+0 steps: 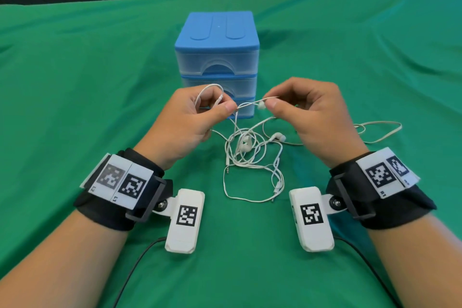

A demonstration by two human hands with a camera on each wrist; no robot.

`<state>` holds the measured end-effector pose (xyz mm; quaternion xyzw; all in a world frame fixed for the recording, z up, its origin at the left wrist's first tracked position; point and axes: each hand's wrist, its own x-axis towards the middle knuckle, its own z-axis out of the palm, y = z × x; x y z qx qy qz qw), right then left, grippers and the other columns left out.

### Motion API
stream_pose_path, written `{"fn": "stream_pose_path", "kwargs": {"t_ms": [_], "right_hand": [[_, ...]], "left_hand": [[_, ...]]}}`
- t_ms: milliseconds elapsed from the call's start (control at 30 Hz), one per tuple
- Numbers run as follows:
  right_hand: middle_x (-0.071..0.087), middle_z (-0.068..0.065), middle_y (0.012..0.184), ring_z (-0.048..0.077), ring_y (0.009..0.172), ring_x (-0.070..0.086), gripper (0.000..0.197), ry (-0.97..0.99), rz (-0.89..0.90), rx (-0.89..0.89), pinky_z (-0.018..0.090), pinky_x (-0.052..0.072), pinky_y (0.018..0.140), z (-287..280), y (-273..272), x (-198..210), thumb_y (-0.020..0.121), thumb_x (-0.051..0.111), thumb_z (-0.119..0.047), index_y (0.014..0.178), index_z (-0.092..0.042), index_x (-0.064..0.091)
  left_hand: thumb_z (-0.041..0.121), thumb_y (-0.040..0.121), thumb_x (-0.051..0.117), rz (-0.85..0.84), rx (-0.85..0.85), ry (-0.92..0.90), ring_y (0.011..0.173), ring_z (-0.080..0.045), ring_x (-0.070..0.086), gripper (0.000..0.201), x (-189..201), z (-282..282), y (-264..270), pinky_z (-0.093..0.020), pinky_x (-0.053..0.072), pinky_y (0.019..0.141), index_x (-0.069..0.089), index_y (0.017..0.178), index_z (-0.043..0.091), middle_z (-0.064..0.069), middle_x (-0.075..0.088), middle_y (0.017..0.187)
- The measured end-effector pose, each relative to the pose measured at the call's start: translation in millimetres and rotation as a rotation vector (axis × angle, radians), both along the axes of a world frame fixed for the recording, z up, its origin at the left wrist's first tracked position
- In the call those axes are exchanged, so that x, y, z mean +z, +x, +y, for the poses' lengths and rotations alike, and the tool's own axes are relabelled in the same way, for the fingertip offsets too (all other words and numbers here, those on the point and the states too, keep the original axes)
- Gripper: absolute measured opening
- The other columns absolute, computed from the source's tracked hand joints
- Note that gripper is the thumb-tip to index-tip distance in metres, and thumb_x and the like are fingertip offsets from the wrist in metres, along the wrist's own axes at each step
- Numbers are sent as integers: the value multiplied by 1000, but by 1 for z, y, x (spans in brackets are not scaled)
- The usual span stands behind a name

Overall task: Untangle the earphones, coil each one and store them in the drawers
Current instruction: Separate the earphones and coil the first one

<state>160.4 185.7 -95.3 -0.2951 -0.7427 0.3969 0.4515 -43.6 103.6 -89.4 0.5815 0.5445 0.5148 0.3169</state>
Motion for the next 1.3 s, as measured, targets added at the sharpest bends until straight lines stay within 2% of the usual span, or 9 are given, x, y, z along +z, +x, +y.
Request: {"fn": "stream_pose_path", "kwargs": {"t_ms": [100, 267, 433, 533, 700, 900, 1033, 1200, 1300], "right_hand": [[74, 3, 81, 9, 74, 64, 3, 63, 31, -80, 33, 48, 63, 0, 4, 1, 87, 74, -9, 85, -12, 75], [71, 14, 93, 34, 84, 62, 5, 122, 169, -131, 47, 42, 62, 5, 11, 4, 83, 73, -9, 83, -14, 71], [53, 10, 67, 20, 65, 39, 7, 15, 219, -23, 32, 31, 63, 10, 18, 5, 71, 62, -12, 67, -7, 59], [55, 5, 58, 19, 63, 43, 7, -53, 91, 52, 31, 33, 63, 7, 18, 6, 64, 58, -7, 57, -10, 59], [54, 3, 54, 11, 59, 46, 9, -145, -138, 251, 19, 37, 61, 1, 21, 6, 58, 57, -1, 54, 0, 65], [54, 8, 86, 26, 75, 44, 22, -9, -72, 111, 26, 38, 67, 1, 9, 4, 75, 67, -10, 93, -19, 76], [67, 0, 106, 18, 83, 53, 34, 59, -199, 156, 18, 39, 65, 1, 3, 1, 84, 73, -16, 117, -25, 73], [64, 0, 70, 17, 63, 45, 8, -41, -182, 216, 17, 37, 62, 0, 4, -1, 82, 75, -7, 89, -10, 80], [65, 9, 69, 34, 66, 51, 10, -65, -217, 209, 31, 40, 64, 0, 10, 1, 73, 70, -12, 75, -15, 79]], "left_hand": [[14, 97, 65, -23, 9, -31, 53, -15, 24, 23, -2, 1, -3, -35, 16, 50, 58, 82, -3, -5, 34, 66], [14, 97, 64, -38, 52, -32, 50, -9, 24, 26, -4, 3, -8, -21, 23, 47, 57, 85, -7, 7, 36, 61], [15, 100, 58, -186, 104, 69, 47, -9, 30, 21, -1, 3, -10, -22, 30, 47, 62, 90, -3, 8, 47, 63], [17, 101, 55, -279, 94, 124, 51, -12, 37, 16, 1, 3, -11, -22, 39, 49, 67, 94, 8, -3, 56, 80], [15, 97, 57, -350, 35, 159, 56, -11, 45, 13, 1, 1, -13, -23, 45, 53, 67, 102, 8, -1, 64, 88], [6, 92, 58, -308, -43, 173, 58, -8, 49, 16, 0, 0, -8, -24, 43, 54, 68, 105, 7, -3, 68, 91], [3, 92, 57, -261, -89, 151, 54, -13, 44, 18, 0, -1, -5, -24, 42, 52, 69, 106, 6, -6, 69, 92], [-4, 98, 54, -289, 54, 136, 49, -11, 43, 17, 1, 2, -7, -22, 41, 49, 67, 100, 8, -5, 67, 86], [-2, 98, 54, -338, 201, 155, 52, -11, 53, 17, 0, 4, -12, -22, 41, 49, 66, 98, 10, -3, 67, 83]]}}
